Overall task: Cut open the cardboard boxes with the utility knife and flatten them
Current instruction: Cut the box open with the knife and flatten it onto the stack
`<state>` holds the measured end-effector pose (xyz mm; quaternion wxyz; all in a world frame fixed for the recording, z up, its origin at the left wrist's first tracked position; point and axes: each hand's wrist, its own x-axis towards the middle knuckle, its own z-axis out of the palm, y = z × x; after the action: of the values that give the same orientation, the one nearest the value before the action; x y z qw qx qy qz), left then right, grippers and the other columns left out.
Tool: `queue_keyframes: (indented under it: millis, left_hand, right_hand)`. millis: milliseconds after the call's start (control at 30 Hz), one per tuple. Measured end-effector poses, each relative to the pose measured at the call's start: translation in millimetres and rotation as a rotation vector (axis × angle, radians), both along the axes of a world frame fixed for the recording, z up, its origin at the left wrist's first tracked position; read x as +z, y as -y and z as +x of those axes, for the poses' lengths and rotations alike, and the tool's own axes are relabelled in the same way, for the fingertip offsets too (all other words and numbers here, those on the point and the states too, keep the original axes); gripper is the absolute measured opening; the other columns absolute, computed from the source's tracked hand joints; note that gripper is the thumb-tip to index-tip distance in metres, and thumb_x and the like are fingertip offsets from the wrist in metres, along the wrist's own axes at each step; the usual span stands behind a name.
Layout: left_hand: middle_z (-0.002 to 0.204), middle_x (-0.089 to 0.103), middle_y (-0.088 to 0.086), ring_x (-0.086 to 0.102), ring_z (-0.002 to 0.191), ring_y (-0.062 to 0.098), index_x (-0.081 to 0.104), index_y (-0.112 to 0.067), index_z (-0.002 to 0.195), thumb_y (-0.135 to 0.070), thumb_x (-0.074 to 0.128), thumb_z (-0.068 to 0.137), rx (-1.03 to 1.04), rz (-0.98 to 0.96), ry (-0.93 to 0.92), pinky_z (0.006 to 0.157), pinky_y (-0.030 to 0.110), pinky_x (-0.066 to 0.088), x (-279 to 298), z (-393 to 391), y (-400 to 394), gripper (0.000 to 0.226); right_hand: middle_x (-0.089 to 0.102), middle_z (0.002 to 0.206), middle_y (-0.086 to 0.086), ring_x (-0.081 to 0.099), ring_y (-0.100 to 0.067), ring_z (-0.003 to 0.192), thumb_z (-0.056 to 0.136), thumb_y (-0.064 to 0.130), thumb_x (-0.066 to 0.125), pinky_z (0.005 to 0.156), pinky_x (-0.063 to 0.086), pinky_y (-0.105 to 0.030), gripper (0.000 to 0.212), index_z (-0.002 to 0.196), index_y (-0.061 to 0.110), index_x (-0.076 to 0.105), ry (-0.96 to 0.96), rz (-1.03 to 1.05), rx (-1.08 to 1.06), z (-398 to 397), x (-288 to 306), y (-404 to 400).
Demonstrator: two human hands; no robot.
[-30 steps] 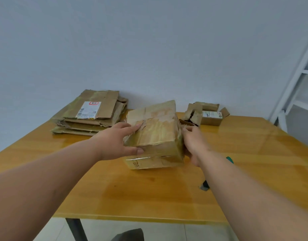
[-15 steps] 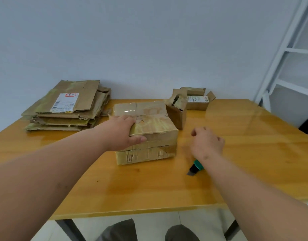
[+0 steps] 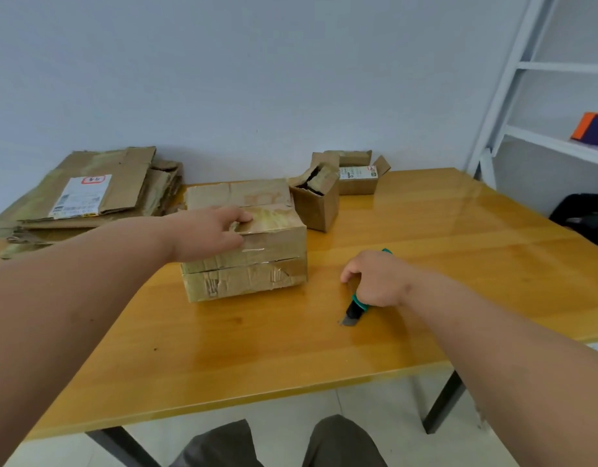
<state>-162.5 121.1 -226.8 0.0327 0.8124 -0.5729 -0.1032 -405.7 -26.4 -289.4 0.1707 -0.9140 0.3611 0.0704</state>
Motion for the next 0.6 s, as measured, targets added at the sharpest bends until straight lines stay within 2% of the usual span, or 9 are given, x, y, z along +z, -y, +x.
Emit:
queue_keyframes:
  millis: [67,133,200,267,367,467,600]
  left_hand:
    - [0.139,0.046,0.0,0.045,0.104,0.017,0.035,-0.036,0.141,-0.064,0.044,0.089,0.002,-0.009,0.051,0.088,0.032,0.036,-5,-5,0,0.059]
    - [0.131,0.05,-0.001,0.046,0.1,0.016,0.037,-0.034,0.137,-0.083,0.032,0.075,0.013,-0.026,0.093,0.088,0.035,0.041,-10,-7,-1,0.08]
    - [0.131,0.05,-0.002,0.049,0.101,0.018,0.034,-0.035,0.136,-0.089,0.019,0.066,0.006,-0.045,0.142,0.093,0.044,0.046,-13,-6,-3,0.089]
    - [0.142,0.044,0.0,0.05,0.115,0.022,0.026,-0.042,0.141,-0.087,0.013,0.068,-0.018,-0.032,0.163,0.099,0.05,0.044,-15,-3,-3,0.088]
    - [0.159,0.02,-0.005,0.025,0.143,0.028,0.004,-0.059,0.145,-0.086,0.004,0.067,-0.051,0.058,0.184,0.112,0.054,0.03,-18,-1,-1,0.083]
    - [0.161,0.012,-0.006,0.013,0.147,0.029,-0.002,-0.062,0.143,-0.085,0.0,0.064,-0.04,0.094,0.175,0.115,0.055,0.021,-18,0,0,0.082]
    - [0.162,0.01,-0.008,0.01,0.148,0.031,-0.002,-0.061,0.144,-0.084,0.001,0.065,-0.039,0.091,0.177,0.117,0.056,0.017,-19,0,-1,0.082]
  right_hand:
    - [0.052,0.126,-0.001,0.054,-0.018,0.102,0.082,0.003,0.057,0.081,0.053,-0.03,0.046,0.123,0.023,0.062,0.003,0.004,0.017,-3,0,0]
    - [0.049,0.12,-0.001,0.055,-0.021,0.103,0.083,0.008,0.06,0.089,0.052,-0.039,0.04,0.119,0.025,0.062,0.019,0.013,0.01,-4,-2,0]
    - [0.049,0.117,0.001,0.053,-0.022,0.105,0.089,0.016,0.06,0.097,0.045,-0.042,0.034,0.12,0.03,0.058,0.009,-0.043,0.006,-2,-5,2]
    - [0.05,0.114,0.003,0.051,-0.022,0.108,0.096,0.03,0.055,0.103,0.034,-0.043,0.029,0.125,0.031,0.053,0.027,-0.124,0.009,1,-9,2]
    - [0.052,0.115,-0.001,0.052,-0.024,0.103,0.103,0.036,0.04,0.096,0.039,-0.043,0.029,0.127,0.025,0.05,0.173,-0.133,-0.024,4,-16,-2]
    - [0.053,0.106,-0.001,0.053,-0.022,0.093,0.104,0.034,0.032,0.083,0.046,-0.041,0.03,0.12,0.02,0.053,0.309,-0.088,-0.044,3,-16,-7]
    - [0.055,0.085,0.0,0.052,-0.02,0.077,0.103,0.034,0.033,0.062,0.039,-0.036,0.025,0.095,0.019,0.052,0.392,-0.084,-0.038,-5,-13,-10]
